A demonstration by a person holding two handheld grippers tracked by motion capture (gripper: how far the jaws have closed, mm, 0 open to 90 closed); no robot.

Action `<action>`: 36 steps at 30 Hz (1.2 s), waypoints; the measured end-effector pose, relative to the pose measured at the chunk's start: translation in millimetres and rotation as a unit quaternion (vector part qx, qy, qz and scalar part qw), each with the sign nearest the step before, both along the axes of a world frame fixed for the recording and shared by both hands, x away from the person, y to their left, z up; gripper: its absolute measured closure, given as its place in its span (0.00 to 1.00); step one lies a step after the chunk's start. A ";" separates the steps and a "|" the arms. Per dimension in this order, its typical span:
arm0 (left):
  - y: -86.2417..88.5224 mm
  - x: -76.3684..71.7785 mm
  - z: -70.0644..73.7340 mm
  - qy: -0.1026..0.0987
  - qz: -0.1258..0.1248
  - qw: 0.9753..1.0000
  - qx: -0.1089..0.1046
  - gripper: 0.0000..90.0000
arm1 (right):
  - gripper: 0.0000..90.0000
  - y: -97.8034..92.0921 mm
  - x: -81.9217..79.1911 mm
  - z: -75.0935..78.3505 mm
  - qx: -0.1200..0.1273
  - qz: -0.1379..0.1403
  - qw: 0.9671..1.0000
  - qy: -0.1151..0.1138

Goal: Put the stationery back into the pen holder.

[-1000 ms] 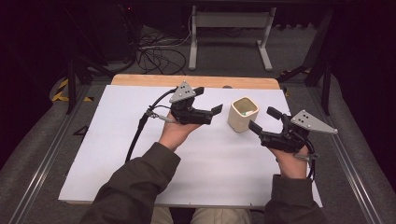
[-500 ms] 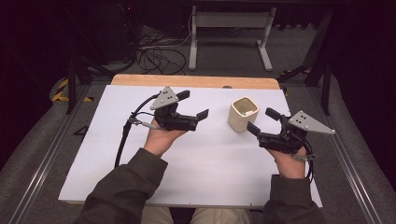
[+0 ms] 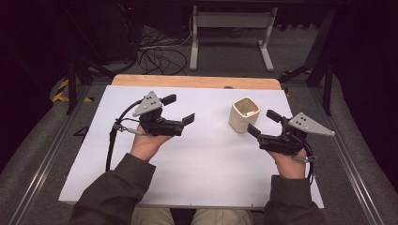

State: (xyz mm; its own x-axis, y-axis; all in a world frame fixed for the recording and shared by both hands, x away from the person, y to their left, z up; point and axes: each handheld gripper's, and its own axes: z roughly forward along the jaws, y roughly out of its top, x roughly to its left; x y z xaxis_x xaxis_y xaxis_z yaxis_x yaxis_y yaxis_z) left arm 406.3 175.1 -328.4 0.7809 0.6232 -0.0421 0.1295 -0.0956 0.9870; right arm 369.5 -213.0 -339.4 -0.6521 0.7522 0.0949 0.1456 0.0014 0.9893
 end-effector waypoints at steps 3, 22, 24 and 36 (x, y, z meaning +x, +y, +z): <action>5.4 -3.1 0.0 -0.004 0.001 1.000 -0.004 0.05 | 0.10 -1.0 -0.2 -0.9 0.002 -0.002 1.000 0.001; 41.4 -20.4 -10.4 -0.006 0.019 0.999 -0.025 0.05 | 0.07 -0.2 0.7 -8.6 0.004 -0.008 1.000 0.003; 46.6 -21.9 -12.6 -0.003 0.022 0.999 -0.029 0.05 | 0.07 -0.1 0.6 -9.3 0.001 -0.009 1.000 0.002; 65.0 -28.5 -20.2 0.001 0.027 0.999 -0.022 0.05 | 0.06 3.8 -0.7 -11.4 -0.009 -0.012 1.000 -0.003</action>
State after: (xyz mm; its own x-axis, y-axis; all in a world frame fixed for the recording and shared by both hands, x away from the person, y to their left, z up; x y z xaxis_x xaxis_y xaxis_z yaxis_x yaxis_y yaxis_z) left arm 377.7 240.1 -348.5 0.7455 0.6626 -0.0722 0.1360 -0.0452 0.9897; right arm 368.8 -209.2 -350.8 -0.6350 0.7687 0.0770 0.1405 0.0168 0.9899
